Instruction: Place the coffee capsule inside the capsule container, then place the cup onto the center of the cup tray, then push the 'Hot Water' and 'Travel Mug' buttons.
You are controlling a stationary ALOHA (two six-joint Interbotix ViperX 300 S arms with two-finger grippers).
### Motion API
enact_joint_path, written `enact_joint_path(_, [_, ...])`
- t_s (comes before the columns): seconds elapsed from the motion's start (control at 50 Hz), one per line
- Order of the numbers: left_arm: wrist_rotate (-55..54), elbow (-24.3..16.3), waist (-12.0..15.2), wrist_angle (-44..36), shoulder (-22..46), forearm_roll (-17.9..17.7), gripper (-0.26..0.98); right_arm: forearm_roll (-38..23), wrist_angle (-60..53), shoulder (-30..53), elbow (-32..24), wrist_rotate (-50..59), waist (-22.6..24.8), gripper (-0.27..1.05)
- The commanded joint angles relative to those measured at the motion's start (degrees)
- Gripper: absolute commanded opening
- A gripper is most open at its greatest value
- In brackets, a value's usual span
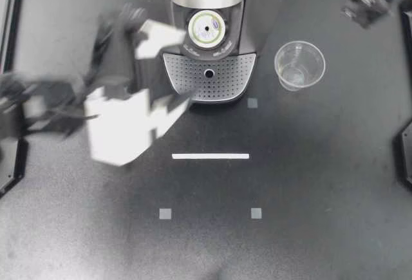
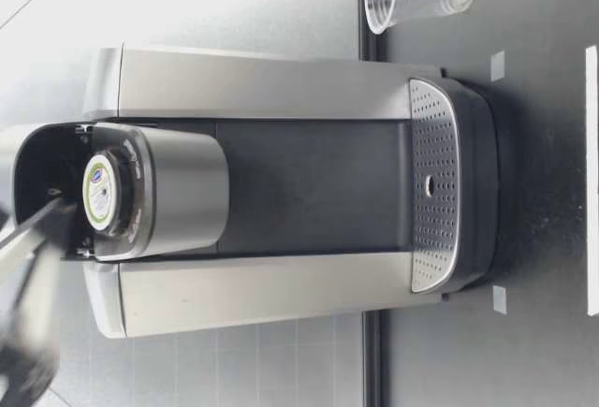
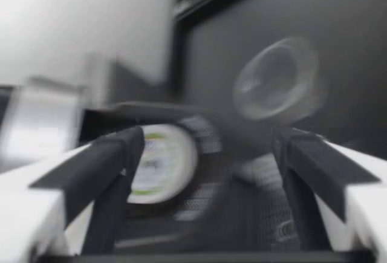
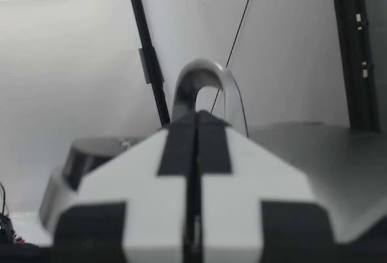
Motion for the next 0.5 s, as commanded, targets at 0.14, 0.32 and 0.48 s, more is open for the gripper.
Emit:
enact_joint_path(0.14, [-15.7, 8.6, -0.4, -12.0, -8.4, 0.4, 0.78, 0.5, 2.7, 5.4, -7.8, 0.0, -4.0, 0.07])
enact_joint_path(0.32, [-22.4, 14.5, -0.4, -18.8, -13.5, 0.4, 0.70, 0.5, 8.8, 10.3, -14.1, -0.1, -5.6, 0.07])
enact_joint_path(0.48, [-24.0, 18.4, -0.4, -22.5, -16.3, 0.2, 0.49, 0.5, 10.5, 14.2, -18.2, -0.1, -5.7, 0.07])
